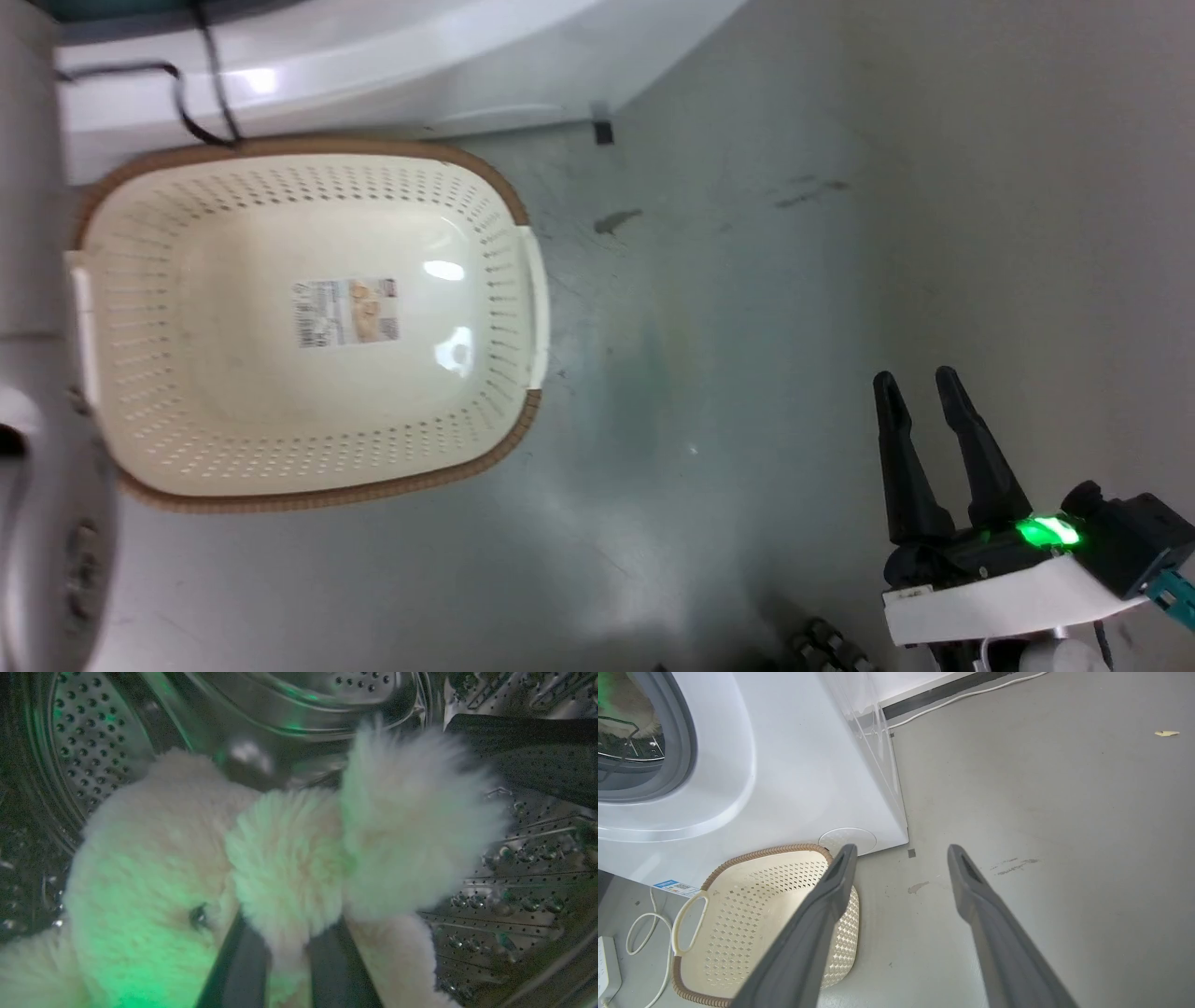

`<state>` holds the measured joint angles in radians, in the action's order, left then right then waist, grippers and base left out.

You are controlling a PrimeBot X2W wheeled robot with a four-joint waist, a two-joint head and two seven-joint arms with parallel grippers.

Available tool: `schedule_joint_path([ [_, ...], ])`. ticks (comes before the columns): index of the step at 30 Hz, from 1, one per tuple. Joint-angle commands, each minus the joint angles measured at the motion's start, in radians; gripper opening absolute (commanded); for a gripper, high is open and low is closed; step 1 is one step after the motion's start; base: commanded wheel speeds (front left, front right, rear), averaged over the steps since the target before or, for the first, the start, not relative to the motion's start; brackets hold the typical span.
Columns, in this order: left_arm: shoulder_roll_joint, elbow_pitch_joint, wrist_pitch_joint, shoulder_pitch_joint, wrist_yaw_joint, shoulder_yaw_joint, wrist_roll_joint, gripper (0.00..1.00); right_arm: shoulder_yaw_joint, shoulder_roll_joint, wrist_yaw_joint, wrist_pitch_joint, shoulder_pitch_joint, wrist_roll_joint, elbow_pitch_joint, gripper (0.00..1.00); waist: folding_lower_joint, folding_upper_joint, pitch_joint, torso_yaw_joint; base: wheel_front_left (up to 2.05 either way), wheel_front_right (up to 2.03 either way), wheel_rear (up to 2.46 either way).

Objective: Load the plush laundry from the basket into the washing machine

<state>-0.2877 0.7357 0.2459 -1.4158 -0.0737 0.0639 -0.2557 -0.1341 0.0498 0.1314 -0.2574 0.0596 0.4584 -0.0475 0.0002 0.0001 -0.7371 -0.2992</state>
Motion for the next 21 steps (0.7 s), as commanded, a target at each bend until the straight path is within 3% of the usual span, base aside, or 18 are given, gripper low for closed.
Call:
schedule_joint_path([
  [1,-0.029,0.015,-0.006,-0.055,-0.005,0.019,0.028,0.0,-0.006,0.0,-0.001,-0.004,-0.007,0.014,-0.018,1.0,-0.0002,-0.0001,-0.036,-0.035,0.0,0.0,0.0],
  [10,-0.112,0.076,-0.051,-0.183,0.015,0.055,0.086,0.0,-0.016,0.0,-0.001,-0.004,-0.035,0.037,-0.061,1.0,-0.0002,-0.0001,-0.087,-0.068,0.0,0.0,0.0],
  [15,-0.122,0.098,-0.07,-0.245,0.043,0.046,0.081,0.0,-0.017,0.0,-0.001,-0.004,-0.043,0.042,-0.074,1.0,-0.0002,-0.0001,-0.104,-0.07,0.0,0.0,0.0],
  [21,-0.117,0.132,-0.095,-0.272,0.037,0.065,0.084,0.0,-0.014,0.0,-0.001,-0.004,-0.034,0.048,-0.075,1.0,-0.0002,-0.0001,-0.116,-0.062,0.0,0.0,0.0],
])
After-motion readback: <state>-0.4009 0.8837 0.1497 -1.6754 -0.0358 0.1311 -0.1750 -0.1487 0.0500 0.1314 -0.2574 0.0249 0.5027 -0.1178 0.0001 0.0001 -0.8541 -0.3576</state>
